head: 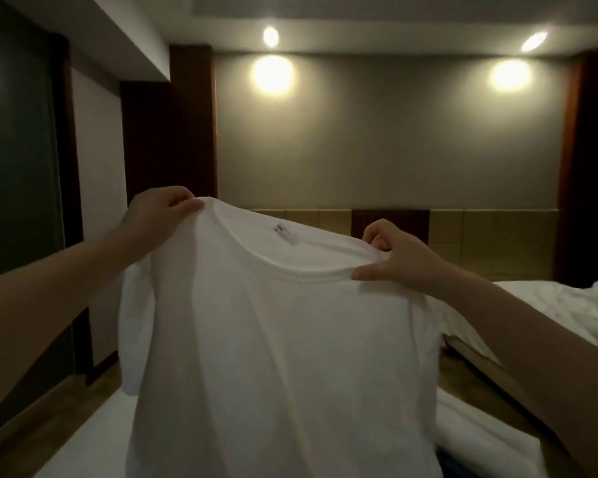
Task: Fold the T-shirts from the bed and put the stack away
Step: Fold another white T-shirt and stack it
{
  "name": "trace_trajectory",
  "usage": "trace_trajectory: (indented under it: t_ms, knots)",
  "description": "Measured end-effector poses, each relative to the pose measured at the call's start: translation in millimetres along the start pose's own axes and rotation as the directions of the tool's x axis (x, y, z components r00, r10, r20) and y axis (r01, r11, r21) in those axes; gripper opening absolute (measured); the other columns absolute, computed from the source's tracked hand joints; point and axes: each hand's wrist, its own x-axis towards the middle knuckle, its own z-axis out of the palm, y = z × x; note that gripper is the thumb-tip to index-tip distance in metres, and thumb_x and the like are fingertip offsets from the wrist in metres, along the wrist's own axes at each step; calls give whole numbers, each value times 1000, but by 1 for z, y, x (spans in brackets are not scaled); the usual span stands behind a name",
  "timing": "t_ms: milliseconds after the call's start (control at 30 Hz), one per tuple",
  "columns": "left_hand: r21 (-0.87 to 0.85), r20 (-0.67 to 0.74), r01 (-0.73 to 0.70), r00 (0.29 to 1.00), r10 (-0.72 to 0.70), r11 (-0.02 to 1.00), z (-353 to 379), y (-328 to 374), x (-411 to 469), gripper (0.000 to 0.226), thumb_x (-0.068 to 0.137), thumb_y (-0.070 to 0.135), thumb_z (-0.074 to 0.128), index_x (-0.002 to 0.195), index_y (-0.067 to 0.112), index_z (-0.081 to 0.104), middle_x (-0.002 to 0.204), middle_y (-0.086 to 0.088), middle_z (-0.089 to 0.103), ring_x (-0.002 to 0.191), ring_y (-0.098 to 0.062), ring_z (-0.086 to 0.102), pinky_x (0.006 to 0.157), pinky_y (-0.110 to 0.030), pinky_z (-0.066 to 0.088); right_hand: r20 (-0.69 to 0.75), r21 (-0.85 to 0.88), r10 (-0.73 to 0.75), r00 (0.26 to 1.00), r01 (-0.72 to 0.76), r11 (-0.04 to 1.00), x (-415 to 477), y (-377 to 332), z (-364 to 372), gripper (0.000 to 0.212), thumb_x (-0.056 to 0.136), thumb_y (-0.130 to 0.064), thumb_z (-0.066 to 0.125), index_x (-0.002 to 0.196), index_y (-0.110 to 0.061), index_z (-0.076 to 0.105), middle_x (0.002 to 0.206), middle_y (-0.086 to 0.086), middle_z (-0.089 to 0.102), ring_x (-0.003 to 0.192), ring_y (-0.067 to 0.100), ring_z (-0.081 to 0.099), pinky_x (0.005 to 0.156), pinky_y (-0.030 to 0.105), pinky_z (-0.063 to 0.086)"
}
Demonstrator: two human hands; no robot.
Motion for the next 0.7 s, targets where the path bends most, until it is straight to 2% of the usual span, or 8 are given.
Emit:
trace_trajectory:
  t_ms: [167, 267, 367, 467, 533, 567, 633, 700]
  knots:
    - [32, 59, -65, 996, 63, 997, -22, 18, 13, 15, 93, 27, 52, 91, 17, 64, 84, -2, 55, 79, -17, 50, 71, -30, 38, -14, 90, -29, 999, 30, 996, 2, -10, -23, 40, 72, -27, 78, 101, -27, 50, 95, -14, 50, 86, 4, 49, 70, 12, 38]
    - [-7, 72, -26, 997, 26, 1000, -24, 14, 12, 12, 93, 25, 52, 87, 20, 62, 85, 0, 55, 77, -12, 50, 65, -22, 35, 147, 87, 20, 989, -33, 996, 5, -10, -27, 52, 74, -21, 77, 112, -32, 44, 99, -19, 44, 86, -1, 46, 64, 12, 38]
    - [-8, 186, 33, 982, -30, 999, -21, 1, 4, 15, 92, 24, 54, 81, 21, 64, 86, -4, 59, 84, -20, 56, 64, -22, 37, 234, 115, 41, 971, -70, 991, 6, -2, -16, 34, 79, -12, 66, 110, -23, 55, 97, -10, 53, 85, 7, 52, 67, 16, 44]
    - [-22, 429, 122, 898, -101, 992, -31, -1, 1, 17, 82, 40, 66, 83, 23, 70, 88, -7, 64, 89, -25, 62, 63, -23, 43, 98, 42, 4, 995, -8, 999, 13, 2, -9, 14, 88, -13, 58, 96, -12, 69, 88, -1, 64, 79, 5, 56, 69, 18, 44]
    - [-24, 578, 165, 807, -121, 986, -46, 7, 5, 57, 41, 67, 78, 82, 28, 73, 83, -1, 69, 81, -18, 68, 58, -19, 50, 1, 57, -6, 1000, 5, 998, 22, 1, -13, 13, 89, -16, 59, 90, -12, 71, 84, 1, 67, 76, 7, 58, 66, 19, 44]
    - [-38, 599, 177, 792, -119, 983, -53, 8, 11, 75, 22, 73, 78, 83, 28, 73, 81, 1, 70, 78, -16, 69, 55, -19, 51, -49, 99, -1, 999, 6, 995, 26, -5, -20, 13, 89, -17, 60, 89, -11, 72, 82, 1, 67, 74, 9, 58, 63, 18, 43]
    - [-132, 536, 203, 838, -102, 970, -66, 12, 25, 83, 11, 73, 77, 80, 29, 73, 82, -2, 69, 77, -21, 68, 57, -26, 52, -199, 206, 11, 980, 31, 978, 37, -18, -39, 20, 88, -24, 62, 86, -5, 71, 78, 4, 65, 67, 11, 55, 57, 17, 41]
    - [-198, 386, 226, 912, -136, 954, -68, 16, 32, 69, 24, 67, 79, 78, 26, 71, 88, -9, 66, 85, -29, 64, 63, -33, 50, -240, 406, 100, 966, 6, 914, 47, -27, -52, 23, 88, -29, 62, 82, -8, 69, 77, 5, 65, 64, 11, 56, 56, 19, 45]
